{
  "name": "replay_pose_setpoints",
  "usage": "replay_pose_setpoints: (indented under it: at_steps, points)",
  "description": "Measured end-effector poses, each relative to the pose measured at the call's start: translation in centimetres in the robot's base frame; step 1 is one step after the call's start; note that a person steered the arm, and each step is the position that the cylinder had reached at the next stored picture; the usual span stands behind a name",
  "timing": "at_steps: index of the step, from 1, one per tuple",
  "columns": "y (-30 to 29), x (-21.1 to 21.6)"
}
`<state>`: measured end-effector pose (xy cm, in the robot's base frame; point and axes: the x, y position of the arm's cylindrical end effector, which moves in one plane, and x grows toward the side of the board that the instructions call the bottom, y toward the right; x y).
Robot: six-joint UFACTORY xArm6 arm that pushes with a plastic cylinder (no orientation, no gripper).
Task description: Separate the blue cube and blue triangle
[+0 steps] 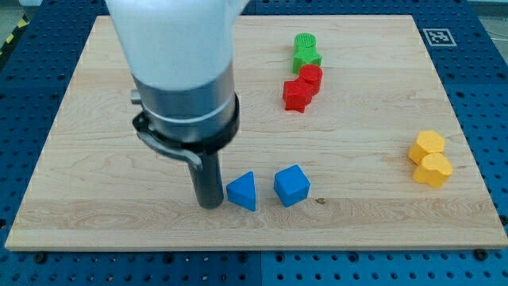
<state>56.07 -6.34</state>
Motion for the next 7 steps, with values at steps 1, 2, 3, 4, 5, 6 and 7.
replay_pose_setpoints:
  at_steps: [1,2,3,4,5,6,7]
  points:
    - [0.4,-4.0]
    - [4.0,-5.1]
    - [7.7,-5.1]
    - [11.8,-5.1]
    - [15.9,-4.0]
    - [16.4,-1.3]
    - [16.2,0.6]
